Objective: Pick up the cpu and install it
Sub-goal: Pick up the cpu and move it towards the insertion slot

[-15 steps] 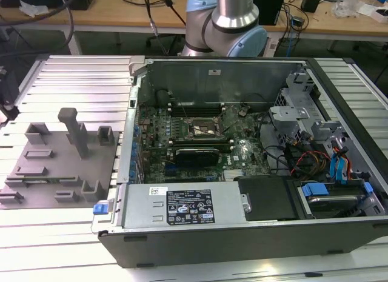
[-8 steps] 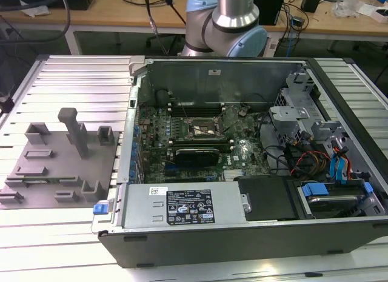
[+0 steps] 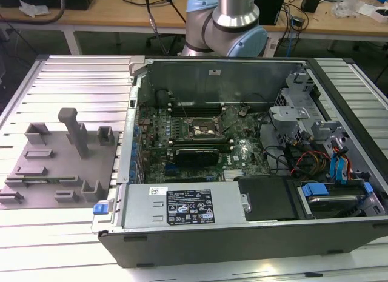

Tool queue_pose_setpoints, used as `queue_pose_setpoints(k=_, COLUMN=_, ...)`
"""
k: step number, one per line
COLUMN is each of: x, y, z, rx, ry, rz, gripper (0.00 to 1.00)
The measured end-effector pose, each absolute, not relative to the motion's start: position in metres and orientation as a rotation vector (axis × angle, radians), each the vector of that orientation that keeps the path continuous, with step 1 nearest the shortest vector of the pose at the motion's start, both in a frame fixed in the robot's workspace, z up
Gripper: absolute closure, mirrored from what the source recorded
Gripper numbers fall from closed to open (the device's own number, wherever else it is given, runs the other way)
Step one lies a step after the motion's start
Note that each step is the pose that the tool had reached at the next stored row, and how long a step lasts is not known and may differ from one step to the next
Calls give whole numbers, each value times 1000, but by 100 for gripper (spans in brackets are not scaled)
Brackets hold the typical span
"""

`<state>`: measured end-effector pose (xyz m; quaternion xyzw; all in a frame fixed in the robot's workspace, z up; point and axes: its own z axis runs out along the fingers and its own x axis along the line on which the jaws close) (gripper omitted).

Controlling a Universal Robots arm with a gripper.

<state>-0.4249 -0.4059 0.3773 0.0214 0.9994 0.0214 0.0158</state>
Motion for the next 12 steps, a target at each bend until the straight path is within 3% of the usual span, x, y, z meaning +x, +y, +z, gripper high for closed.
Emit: queue_pose_setpoints(k=12, x=-425, y=-405, z=421, rx=66, ry=3108, rz=66, gripper=45)
